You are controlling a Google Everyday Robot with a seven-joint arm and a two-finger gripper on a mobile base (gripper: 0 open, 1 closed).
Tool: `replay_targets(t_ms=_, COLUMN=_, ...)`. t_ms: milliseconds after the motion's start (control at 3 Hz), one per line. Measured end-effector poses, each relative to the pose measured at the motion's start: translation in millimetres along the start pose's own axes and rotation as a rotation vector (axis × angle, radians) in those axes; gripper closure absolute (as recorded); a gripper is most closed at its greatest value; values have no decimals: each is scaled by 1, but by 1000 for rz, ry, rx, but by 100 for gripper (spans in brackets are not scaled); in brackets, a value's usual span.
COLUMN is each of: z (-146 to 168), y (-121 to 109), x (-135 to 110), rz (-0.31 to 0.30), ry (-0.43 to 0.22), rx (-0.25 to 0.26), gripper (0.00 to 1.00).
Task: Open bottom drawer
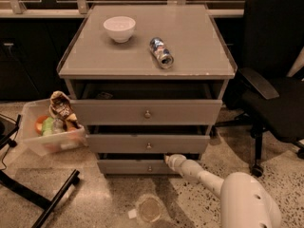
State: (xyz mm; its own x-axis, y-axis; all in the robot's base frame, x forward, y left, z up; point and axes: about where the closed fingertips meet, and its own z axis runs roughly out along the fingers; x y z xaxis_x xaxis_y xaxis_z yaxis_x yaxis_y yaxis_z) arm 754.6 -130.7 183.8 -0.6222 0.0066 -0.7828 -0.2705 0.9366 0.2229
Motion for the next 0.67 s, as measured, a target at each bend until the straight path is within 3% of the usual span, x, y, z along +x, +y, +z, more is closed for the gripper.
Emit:
replay_targets(t_ms=333, z=-2, y=1, x=-3, rz=1, ry=3, rx=1, gripper=100)
replay_targets(t_ms=667, z=-9, y=9, x=0, rz=49, ry=58, rx=23, gripper=100)
